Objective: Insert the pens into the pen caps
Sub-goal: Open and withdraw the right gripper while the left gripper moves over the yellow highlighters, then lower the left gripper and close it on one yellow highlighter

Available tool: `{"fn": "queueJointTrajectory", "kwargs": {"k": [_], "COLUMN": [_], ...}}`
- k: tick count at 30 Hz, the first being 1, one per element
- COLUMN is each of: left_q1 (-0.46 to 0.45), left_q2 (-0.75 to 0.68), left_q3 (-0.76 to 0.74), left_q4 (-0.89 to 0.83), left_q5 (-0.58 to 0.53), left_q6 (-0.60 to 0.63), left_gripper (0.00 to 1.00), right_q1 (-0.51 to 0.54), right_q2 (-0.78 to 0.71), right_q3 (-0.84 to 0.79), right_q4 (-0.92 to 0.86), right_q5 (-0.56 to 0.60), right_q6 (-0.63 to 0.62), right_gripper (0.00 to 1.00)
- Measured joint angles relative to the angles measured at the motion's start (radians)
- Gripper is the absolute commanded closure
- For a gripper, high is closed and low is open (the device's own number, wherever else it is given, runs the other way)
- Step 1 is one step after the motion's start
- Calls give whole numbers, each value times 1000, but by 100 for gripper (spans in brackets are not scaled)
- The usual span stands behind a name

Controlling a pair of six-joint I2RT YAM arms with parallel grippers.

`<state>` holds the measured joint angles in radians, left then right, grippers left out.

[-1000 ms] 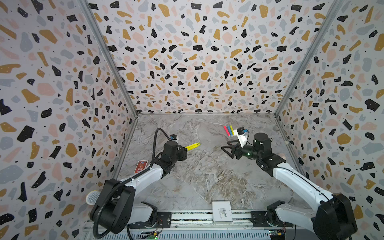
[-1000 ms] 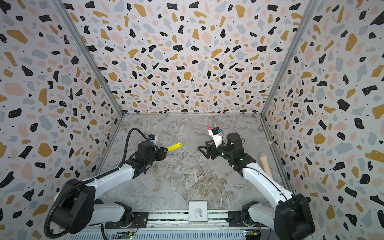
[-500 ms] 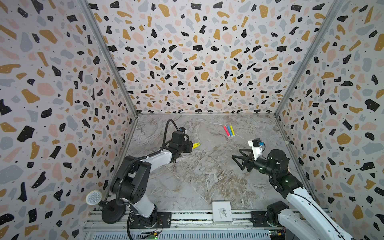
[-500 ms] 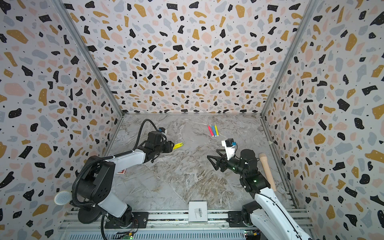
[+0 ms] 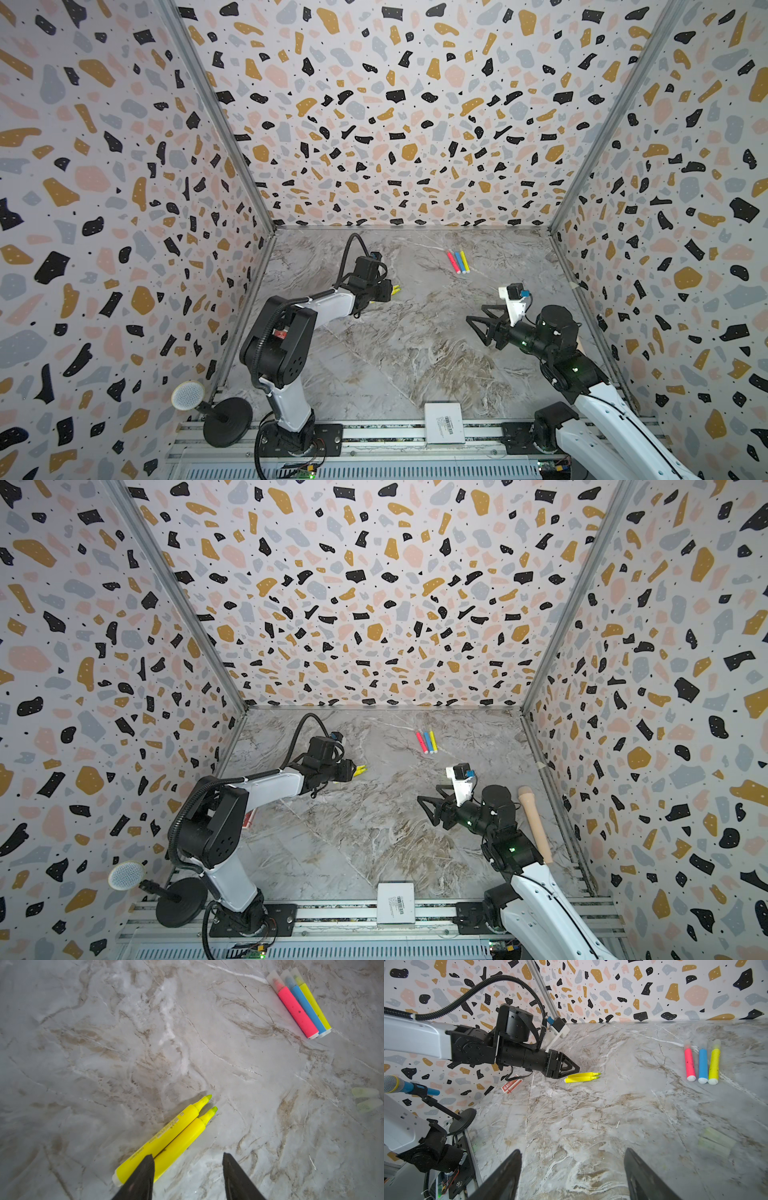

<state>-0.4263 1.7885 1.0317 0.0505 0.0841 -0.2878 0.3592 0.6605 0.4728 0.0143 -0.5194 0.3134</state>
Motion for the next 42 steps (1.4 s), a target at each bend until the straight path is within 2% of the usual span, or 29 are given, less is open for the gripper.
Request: {"fn": "queueJointTrajectory", "kwargs": {"k": [22,42], "left_q1": [-16,-105], "left_q2": [82,122], "left_q3": [48,75], "left_q4": [-32,-58], "left_q5": [-16,-28], "left_q6": [37,76], "left_gripper": [48,52], "right_q1": [0,0], "right_q2": [-4,-9], "right_q3": [-1,-8], "right_q4": [-1,-1], "right_q5": [1,0], "right_q6": [0,4], "right_gripper": [22,23]}}
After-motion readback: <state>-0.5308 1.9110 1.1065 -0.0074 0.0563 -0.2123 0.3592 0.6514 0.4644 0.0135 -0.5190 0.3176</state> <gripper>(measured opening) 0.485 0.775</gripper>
